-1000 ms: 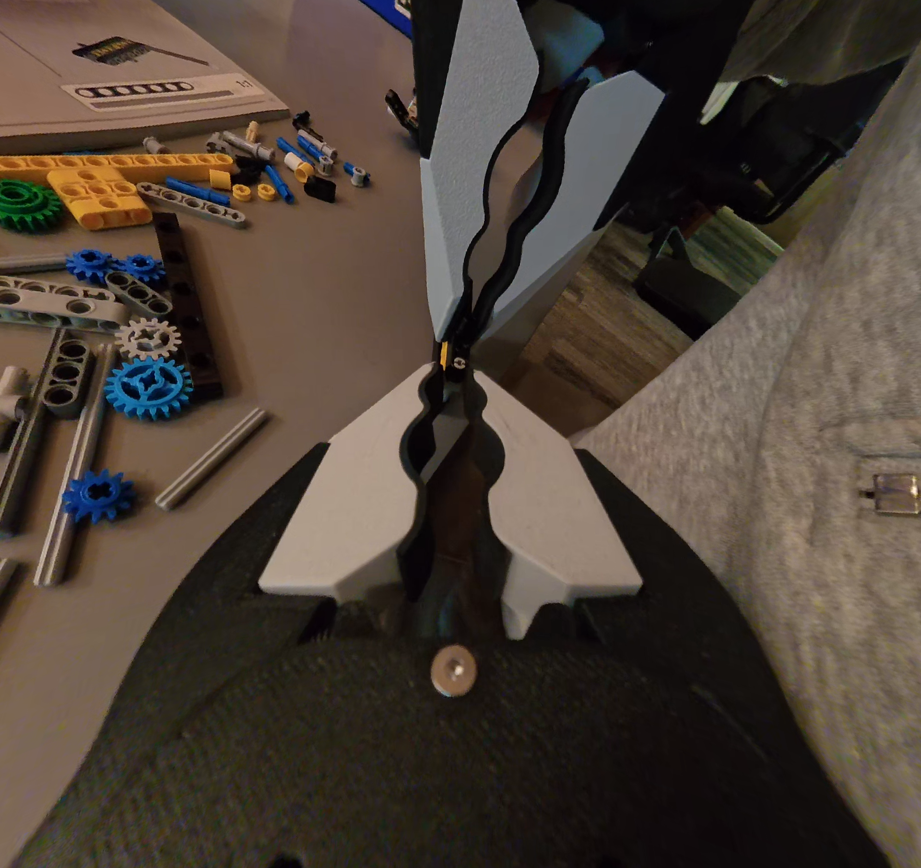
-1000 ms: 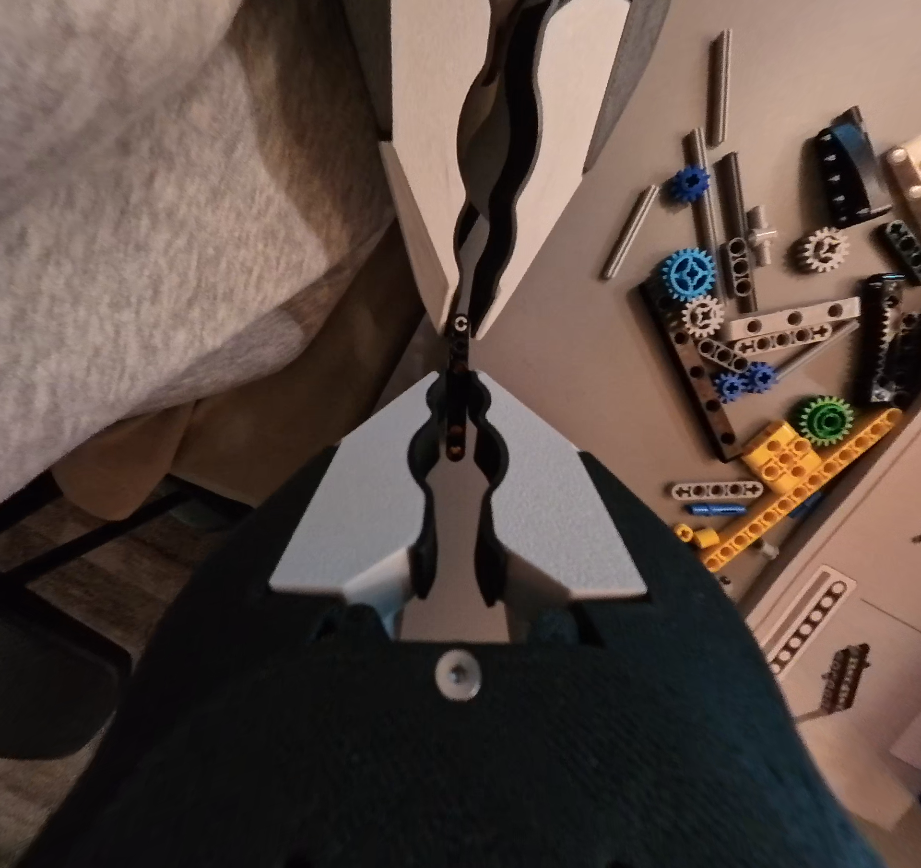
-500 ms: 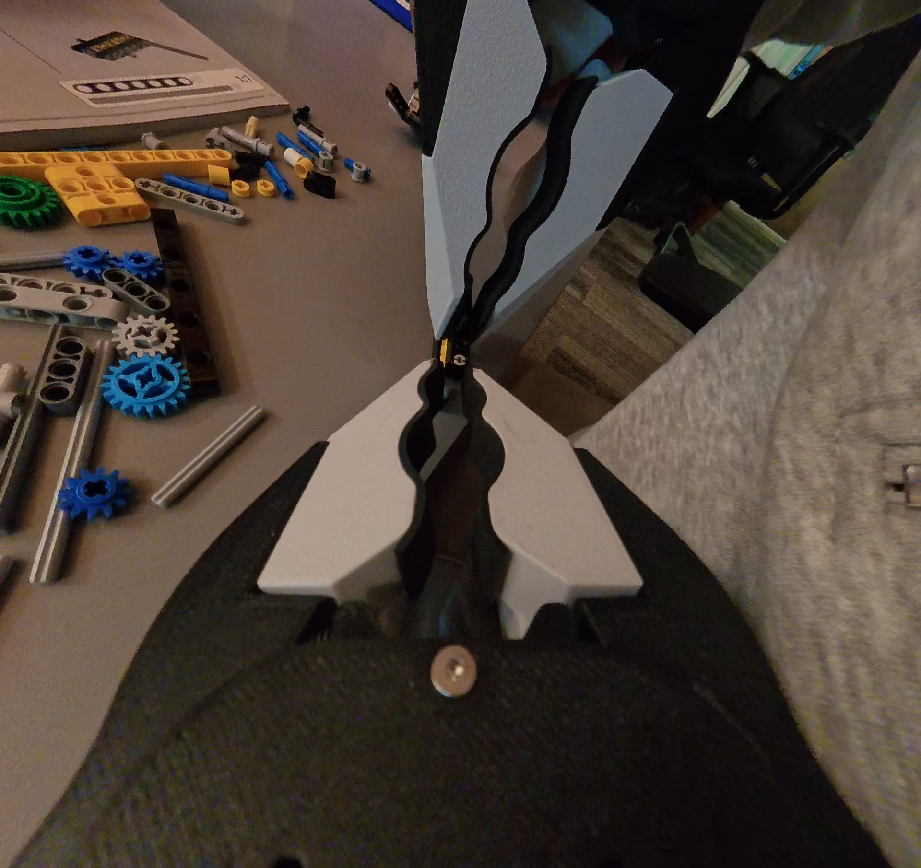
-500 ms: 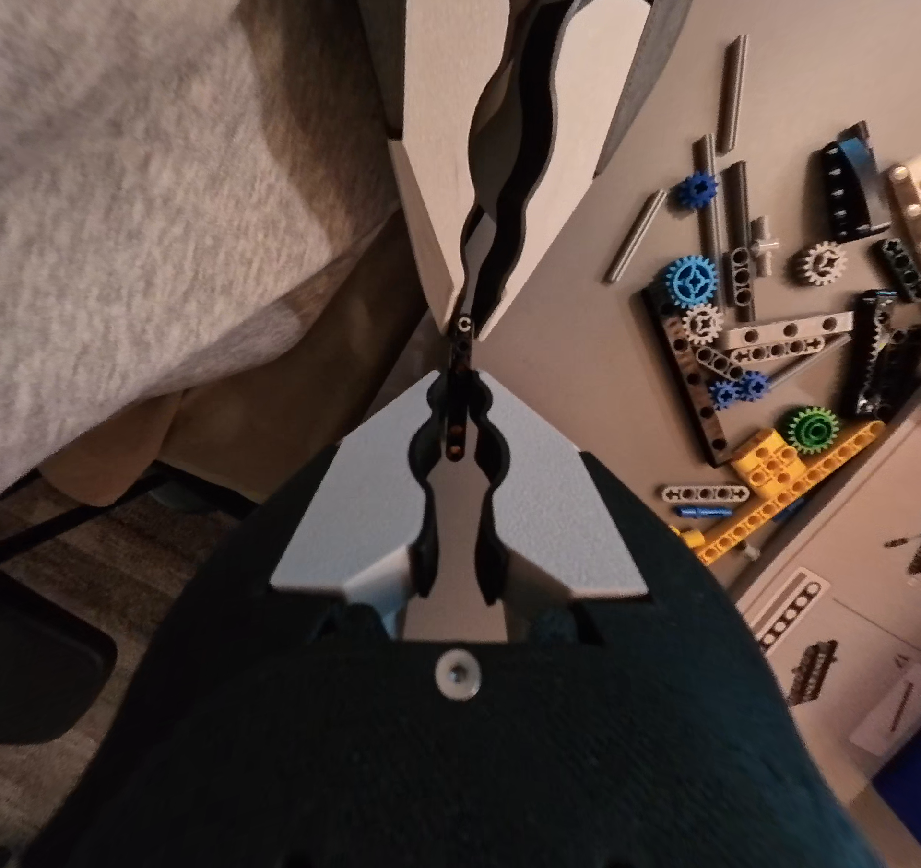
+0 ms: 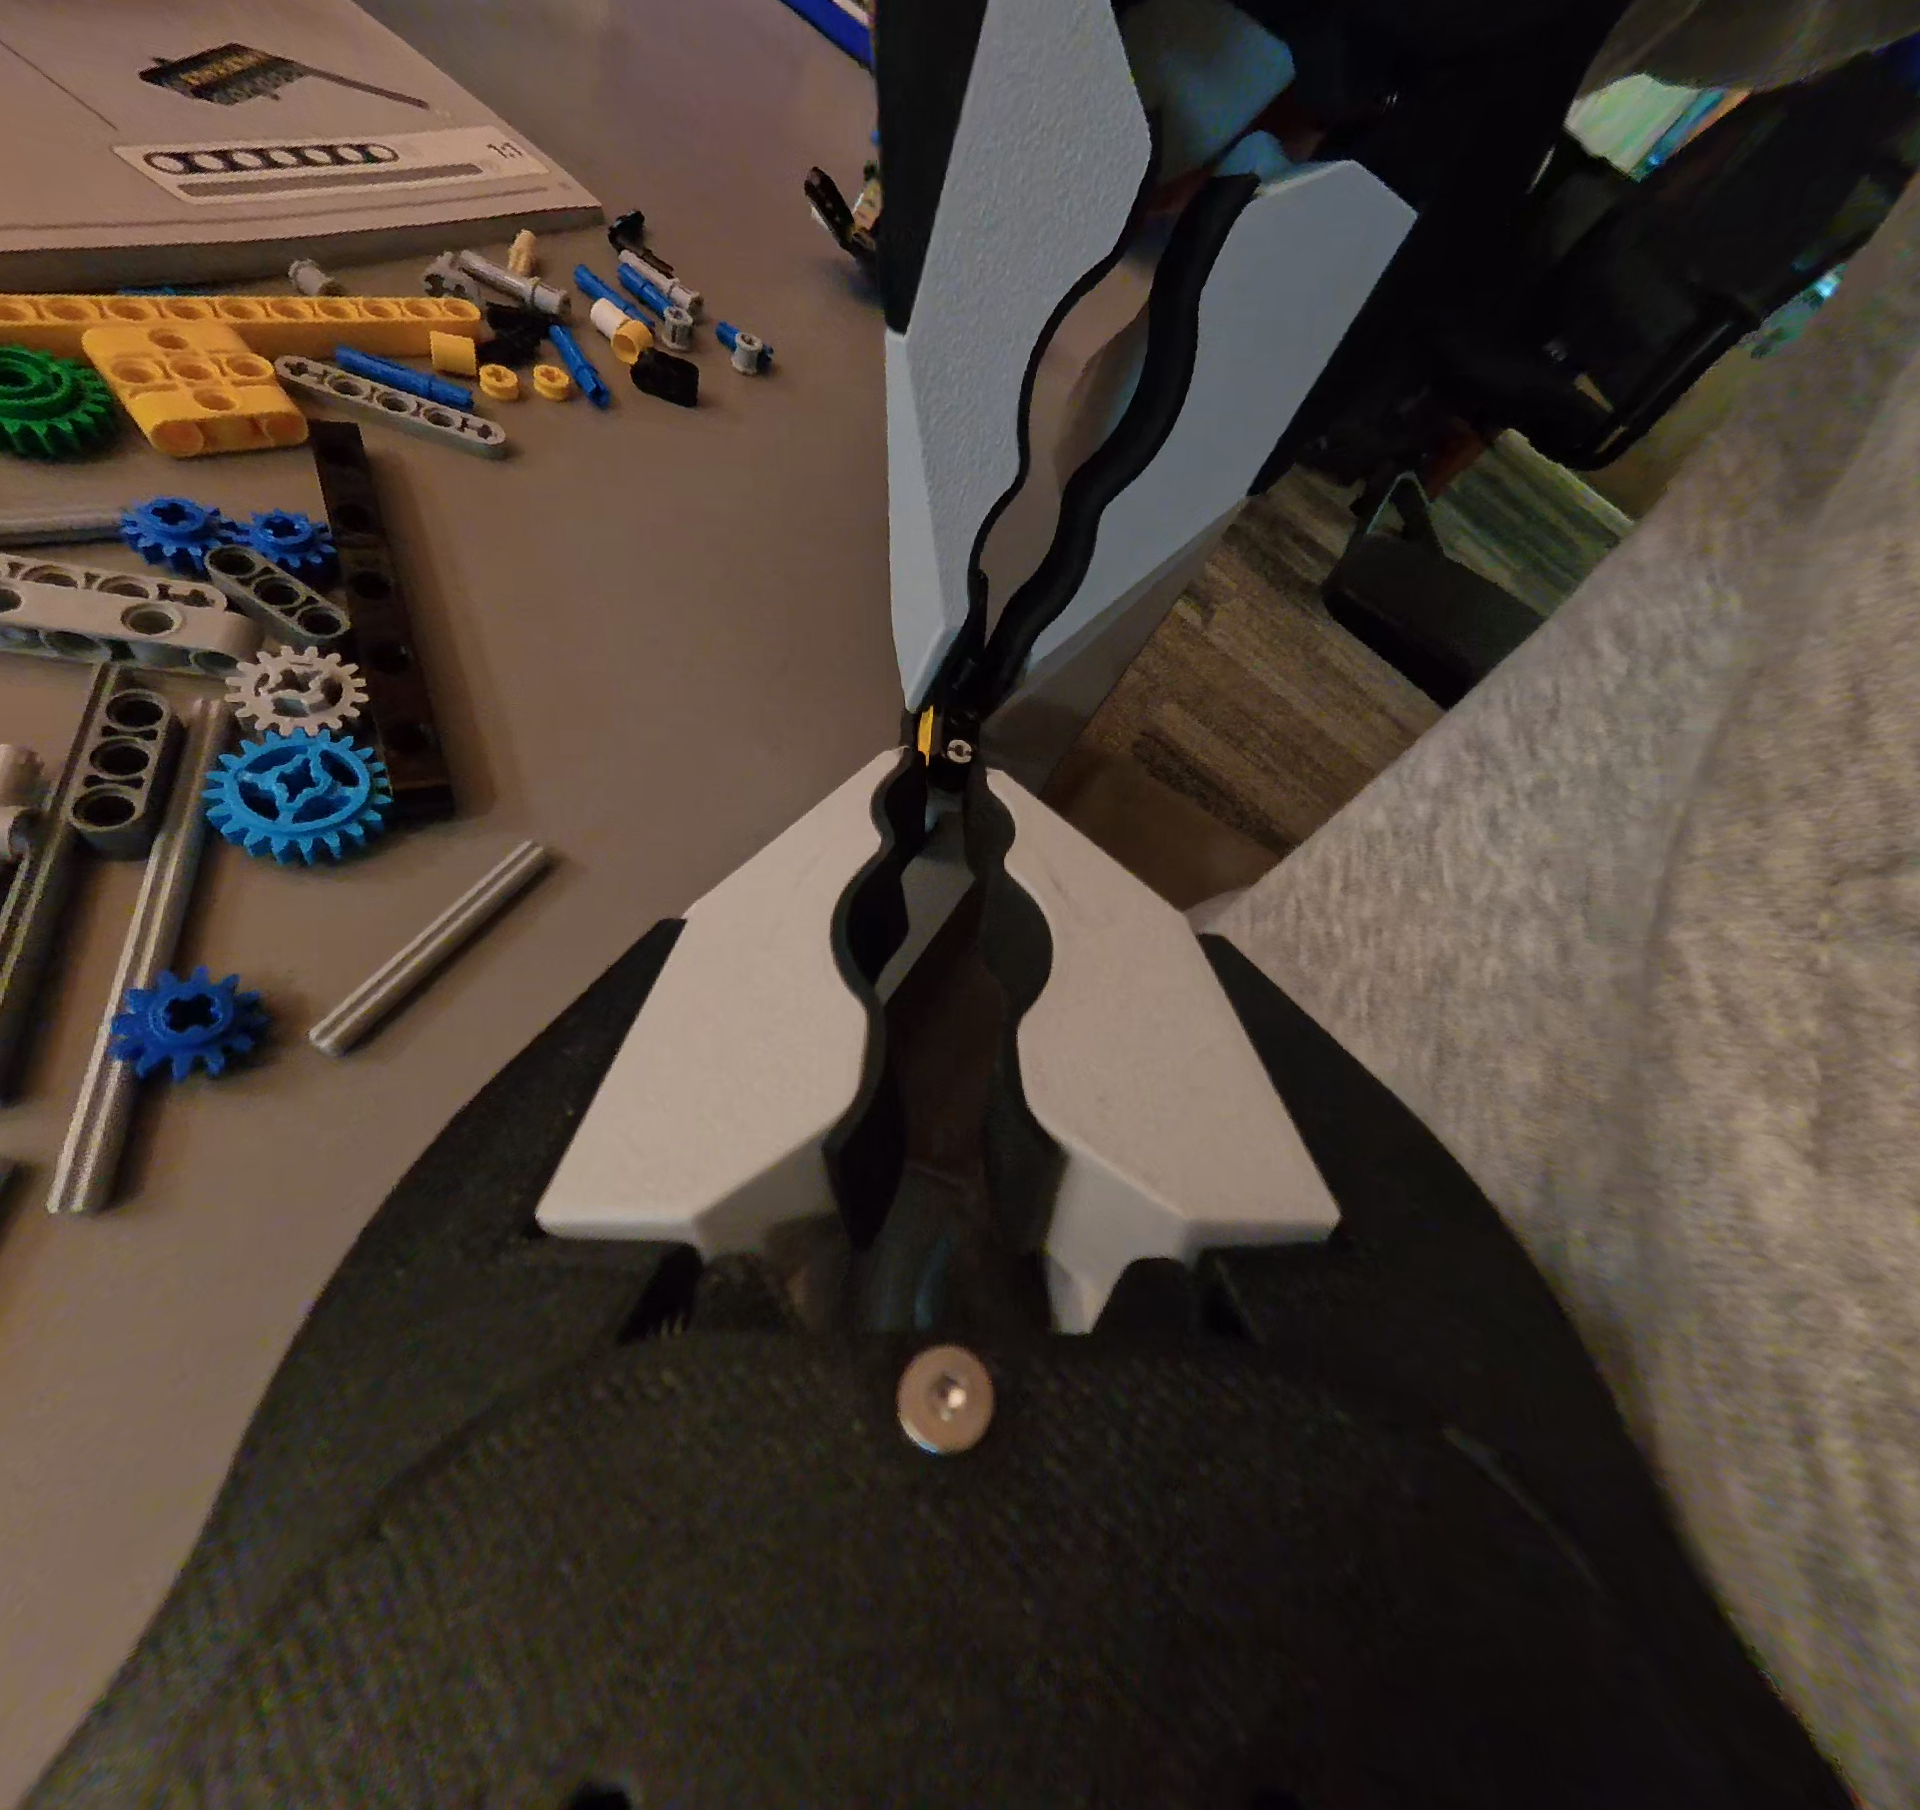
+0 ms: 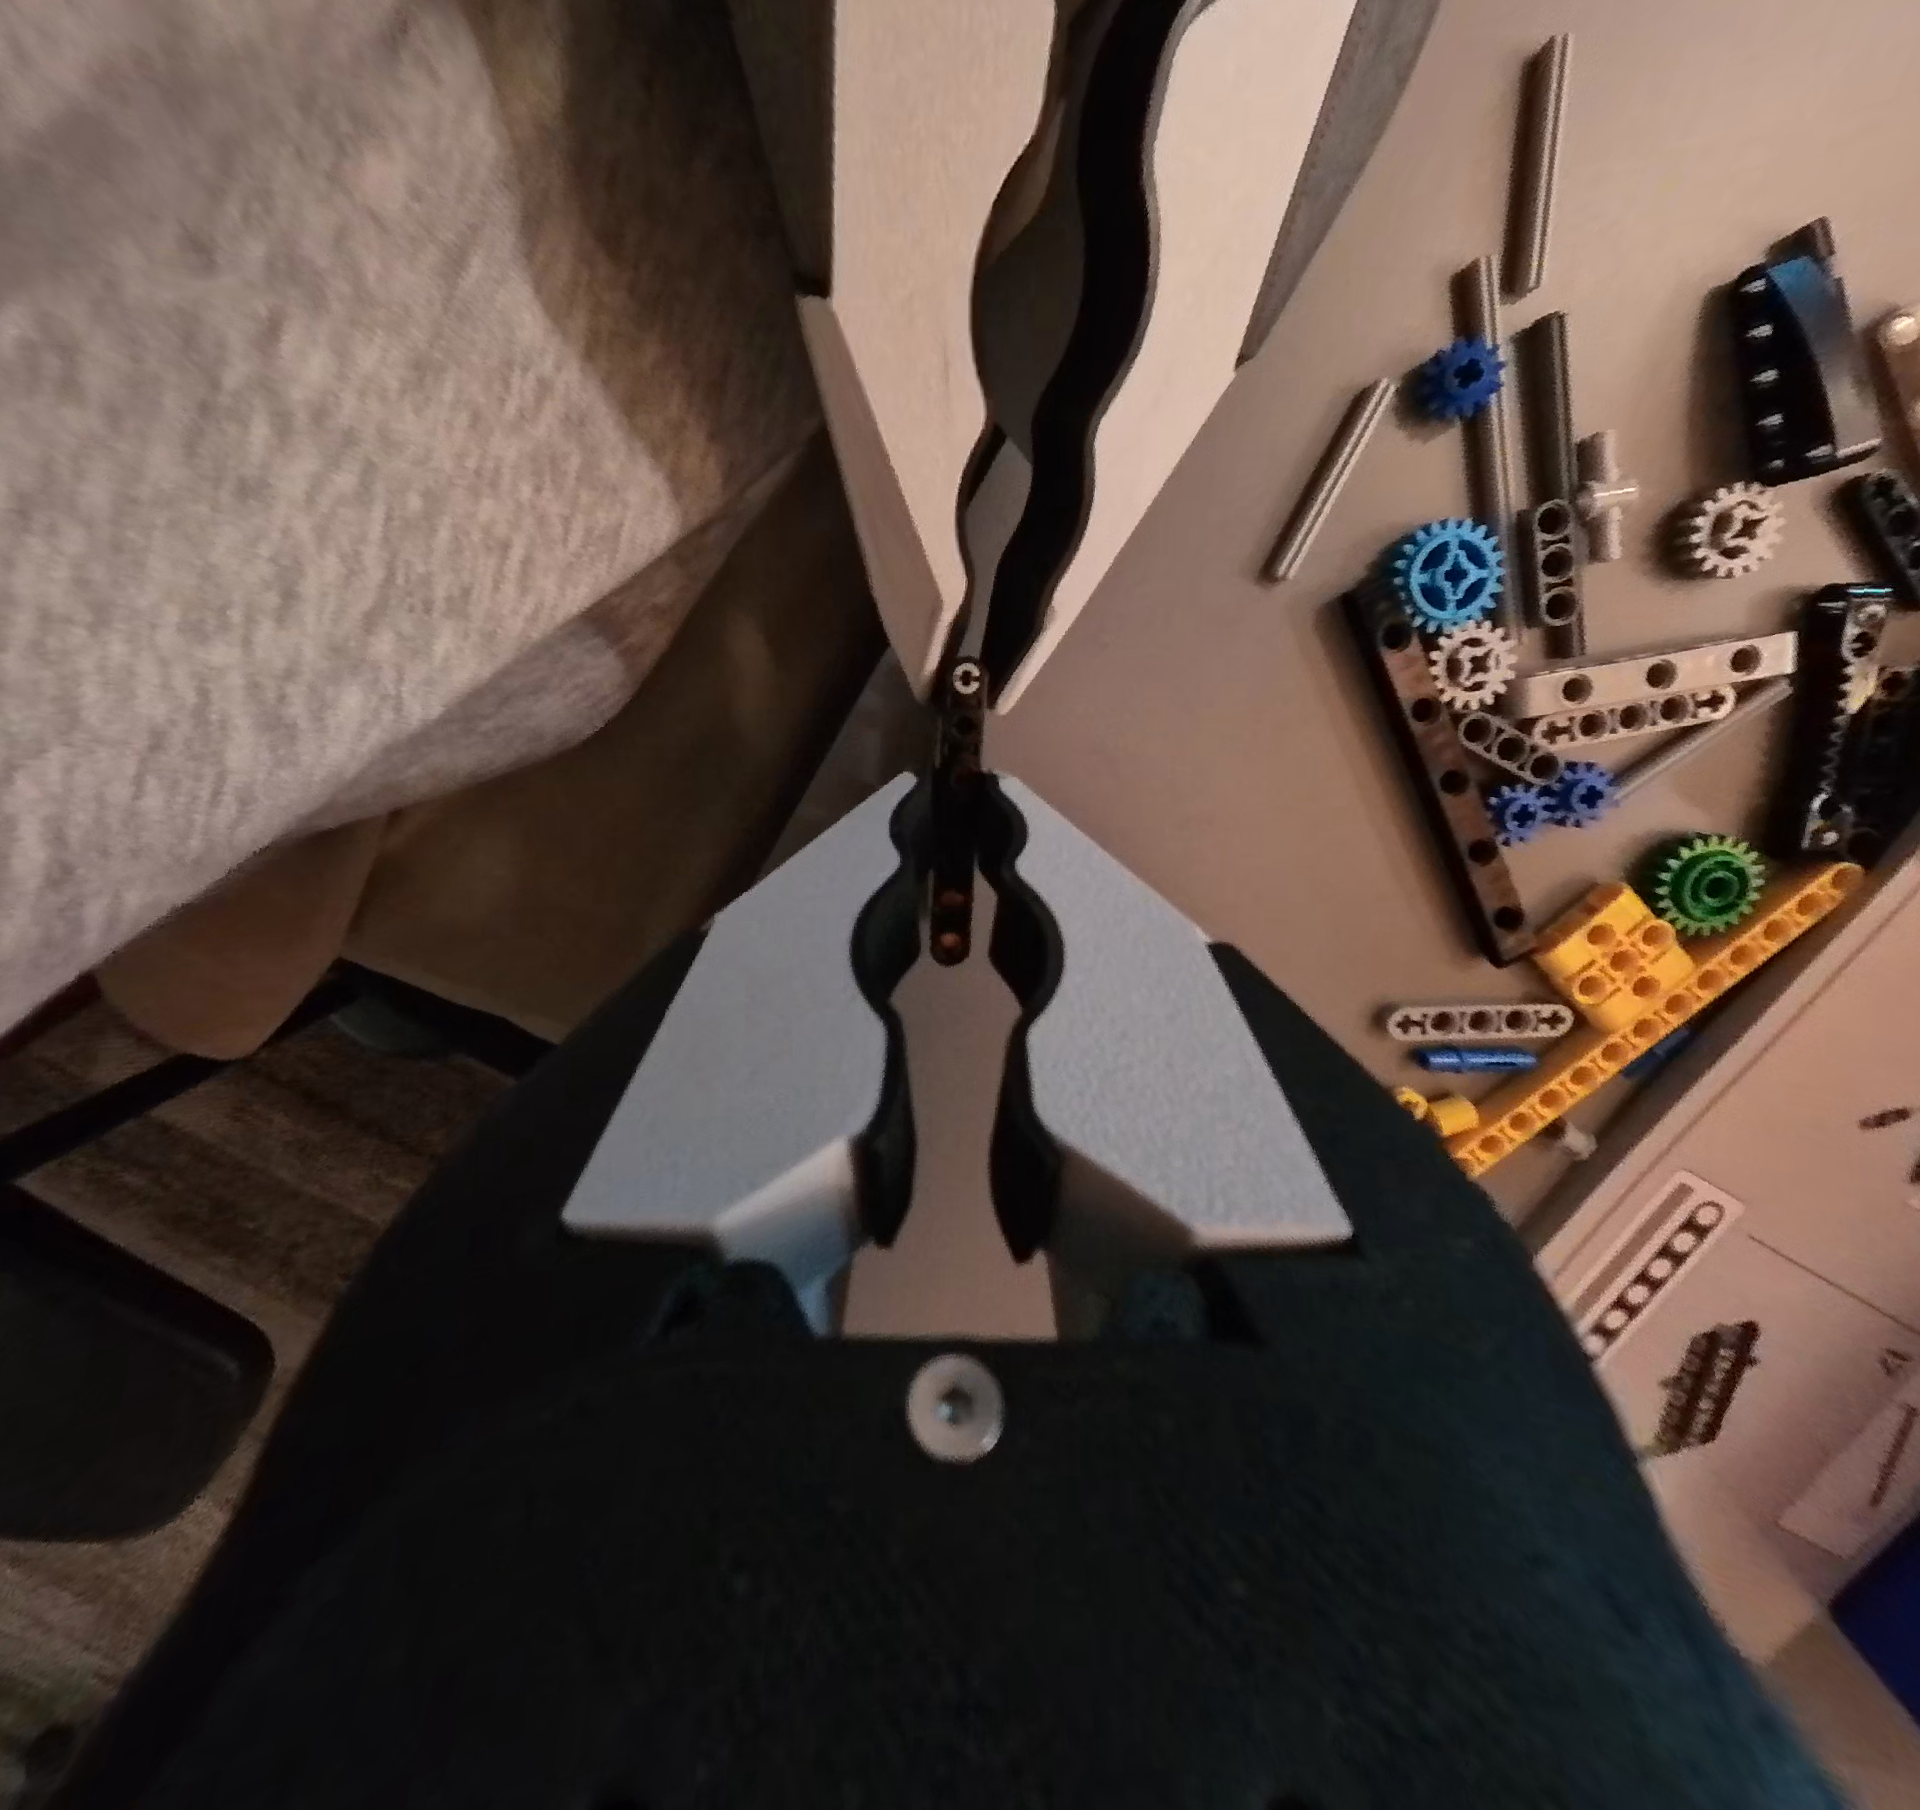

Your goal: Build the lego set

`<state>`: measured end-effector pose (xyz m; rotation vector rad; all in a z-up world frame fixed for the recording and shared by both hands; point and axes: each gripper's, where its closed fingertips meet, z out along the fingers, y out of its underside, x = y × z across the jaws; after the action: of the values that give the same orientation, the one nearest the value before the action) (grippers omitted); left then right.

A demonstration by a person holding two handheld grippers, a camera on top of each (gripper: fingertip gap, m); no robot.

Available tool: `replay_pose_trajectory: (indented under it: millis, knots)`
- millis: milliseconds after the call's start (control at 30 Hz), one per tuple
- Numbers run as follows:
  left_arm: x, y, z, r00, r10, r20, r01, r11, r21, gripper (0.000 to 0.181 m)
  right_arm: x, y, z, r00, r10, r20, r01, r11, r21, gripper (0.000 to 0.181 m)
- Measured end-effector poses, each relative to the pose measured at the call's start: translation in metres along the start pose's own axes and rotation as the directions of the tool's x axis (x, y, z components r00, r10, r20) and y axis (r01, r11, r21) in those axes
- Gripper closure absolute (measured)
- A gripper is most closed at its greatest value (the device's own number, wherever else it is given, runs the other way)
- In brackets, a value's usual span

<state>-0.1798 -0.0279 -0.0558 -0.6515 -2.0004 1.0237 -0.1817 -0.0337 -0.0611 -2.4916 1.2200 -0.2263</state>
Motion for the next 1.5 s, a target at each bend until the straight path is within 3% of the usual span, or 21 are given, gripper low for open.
replay_pose_trajectory:
  millis: [333,633,767,900,1000,1267,1500]
  knots:
    - [0.004,-0.010,-0.007,0.987,-0.135,-0.089,0.140,0.989,0.052,0.169,0.000,0.000,0.000,0.999,-0.008,-0.046,0.009,1.000,0.018,0.175]
    - [-0.001,-0.012,-0.007,0.960,-0.261,-0.096,0.264,0.964,0.020,0.181,0.000,0.000,0.000,0.999,-0.013,-0.040,0.013,1.000,0.001,0.175]
    - [0.000,-0.009,-0.009,0.937,-0.336,-0.097,0.331,0.941,-0.065,0.181,0.000,0.000,0.000,0.999,-0.014,-0.036,0.014,1.000,-0.001,0.175]
    - [0.010,-0.012,-0.017,0.850,-0.494,-0.185,0.479,0.870,-0.119,0.178,0.000,0.000,0.000,0.999,-0.016,-0.036,0.015,1.000,-0.007,0.175]
    - [0.008,-0.005,-0.015,0.806,-0.567,-0.172,0.548,0.823,-0.148,0.166,0.000,0.000,0.000,0.999,-0.016,-0.037,0.016,1.000,0.000,0.175]
    - [0.006,-0.003,-0.009,0.719,-0.674,-0.172,0.654,0.739,-0.161,0.174,0.000,0.000,0.000,0.999,-0.025,-0.041,0.025,1.000,0.001,0.175]
    - [0.008,-0.002,-0.008,0.689,-0.702,-0.179,0.681,0.712,-0.171,0.175,0.000,0.000,0.000,0.999,-0.029,-0.041,0.029,1.000,0.001,0.175]
